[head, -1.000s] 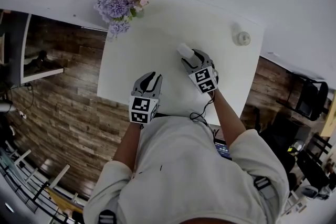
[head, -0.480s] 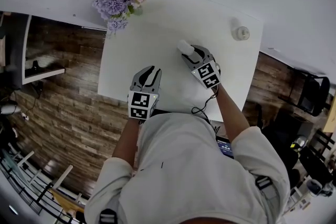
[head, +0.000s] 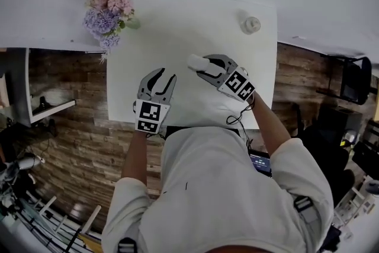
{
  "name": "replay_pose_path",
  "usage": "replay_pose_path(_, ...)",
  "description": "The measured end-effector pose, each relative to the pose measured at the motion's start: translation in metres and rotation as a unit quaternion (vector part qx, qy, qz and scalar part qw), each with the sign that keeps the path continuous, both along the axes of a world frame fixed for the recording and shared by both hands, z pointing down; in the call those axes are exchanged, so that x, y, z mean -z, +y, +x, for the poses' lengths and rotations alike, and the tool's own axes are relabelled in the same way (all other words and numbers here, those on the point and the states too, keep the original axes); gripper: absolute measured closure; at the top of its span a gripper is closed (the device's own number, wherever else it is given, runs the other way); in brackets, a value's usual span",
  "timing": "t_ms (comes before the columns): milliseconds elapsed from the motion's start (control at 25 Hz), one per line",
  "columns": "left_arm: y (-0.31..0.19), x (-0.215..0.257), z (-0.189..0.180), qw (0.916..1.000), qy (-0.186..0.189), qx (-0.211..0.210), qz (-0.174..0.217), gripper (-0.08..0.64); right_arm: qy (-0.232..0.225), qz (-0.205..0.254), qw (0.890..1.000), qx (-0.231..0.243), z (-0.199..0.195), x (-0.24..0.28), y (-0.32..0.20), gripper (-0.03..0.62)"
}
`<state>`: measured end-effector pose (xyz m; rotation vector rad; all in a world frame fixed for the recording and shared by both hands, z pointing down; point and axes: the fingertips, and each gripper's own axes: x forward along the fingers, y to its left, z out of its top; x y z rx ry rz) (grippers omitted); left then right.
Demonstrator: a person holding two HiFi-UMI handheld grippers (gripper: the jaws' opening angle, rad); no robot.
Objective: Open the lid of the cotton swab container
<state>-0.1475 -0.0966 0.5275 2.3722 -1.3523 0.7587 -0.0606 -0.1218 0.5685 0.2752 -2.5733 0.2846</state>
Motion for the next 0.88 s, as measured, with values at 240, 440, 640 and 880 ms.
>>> replay_pose_path(240,0.003,0.023,0.049,0.9906,0.064,-0.120,-0.008,0.374,-0.023,-0.049,0.997,0.062,0.014,0.021,0.027,0.393)
replay_pose_path(440,0.009,0.032,0.072,0.9789,0.076,-0.189,-0.020,0.351,-0.027,-0.055,0.993,0.104,0.027,0.032,0.043,0.394)
replay_pose_path(640,0.019,0.040,0.095,0.9641,0.081,-0.251,-0.027,0.337,-0.033,-0.052,0.989,0.134,0.033,0.051,0.056,0.394)
replay_pose_path(880,0.027,0.041,0.116,0.9540,0.095,-0.282,-0.032,0.325,-0.021,-0.038,0.987,0.152,0.036,0.055,0.063,0.394)
